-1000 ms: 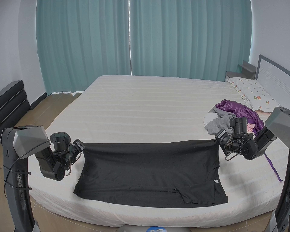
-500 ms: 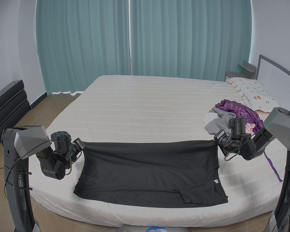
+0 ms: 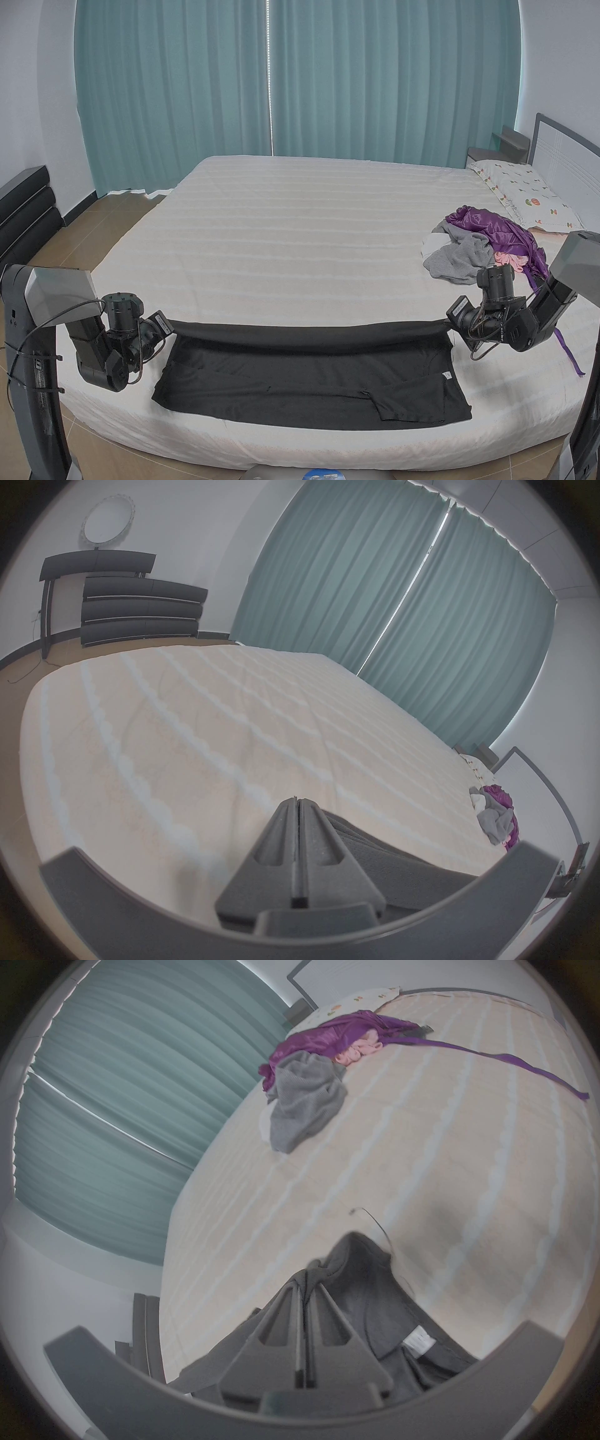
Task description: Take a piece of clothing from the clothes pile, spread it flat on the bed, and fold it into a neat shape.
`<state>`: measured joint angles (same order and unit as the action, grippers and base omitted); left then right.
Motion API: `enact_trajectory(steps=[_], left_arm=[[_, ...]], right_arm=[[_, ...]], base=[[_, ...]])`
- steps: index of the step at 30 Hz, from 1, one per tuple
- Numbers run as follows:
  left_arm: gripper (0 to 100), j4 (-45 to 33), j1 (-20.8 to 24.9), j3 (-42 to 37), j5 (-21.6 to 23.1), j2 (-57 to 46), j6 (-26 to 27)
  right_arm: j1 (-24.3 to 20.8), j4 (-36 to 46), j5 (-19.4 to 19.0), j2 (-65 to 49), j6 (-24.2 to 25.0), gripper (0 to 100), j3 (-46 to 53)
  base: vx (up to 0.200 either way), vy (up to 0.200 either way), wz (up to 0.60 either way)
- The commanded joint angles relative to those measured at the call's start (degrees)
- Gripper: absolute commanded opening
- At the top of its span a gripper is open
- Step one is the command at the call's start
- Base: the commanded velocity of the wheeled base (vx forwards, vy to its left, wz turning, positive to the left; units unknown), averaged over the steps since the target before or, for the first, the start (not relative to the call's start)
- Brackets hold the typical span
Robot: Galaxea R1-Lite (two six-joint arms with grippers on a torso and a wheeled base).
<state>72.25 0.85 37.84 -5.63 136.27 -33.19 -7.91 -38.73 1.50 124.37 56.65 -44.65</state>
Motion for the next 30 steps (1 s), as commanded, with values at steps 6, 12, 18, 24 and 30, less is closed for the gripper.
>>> enact_trajectory(steps=[6, 12, 18, 24, 30], left_arm=[[0, 3.86, 0.47, -11.74, 0.27, -0.39, 1.38], [0, 3.86, 0.55, -13.49, 0.27, 1.02, 1.11], [0, 3.86, 0.55, -14.55, 0.27, 1.99, 1.11], [100, 3.86, 0.55, -15.25, 0.27, 1.46, 1.38], [100, 3.68, -0.06, -12.88, 0.36, -2.94, 1.03]], right_arm=[[-1.32, -3.55, -1.5, 1.75, -2.77, 0, 8.79], [-2.11, -8.03, -1.41, 6.06, -4.62, 0, 10.99], [-2.28, -11.63, -1.15, 8.26, -5.94, 100, 11.52], [-1.84, -11.63, -1.24, 6.68, -5.94, 100, 11.61], [1.41, -11.1, -1.68, 1.23, -5.85, 100, 10.55]], base=[[0.0, 0.0, 0.0], [0.0, 0.0, 0.0], [0.0, 0.0, 0.0], [0.0, 0.0, 0.0], [0.0, 0.0, 0.0]])
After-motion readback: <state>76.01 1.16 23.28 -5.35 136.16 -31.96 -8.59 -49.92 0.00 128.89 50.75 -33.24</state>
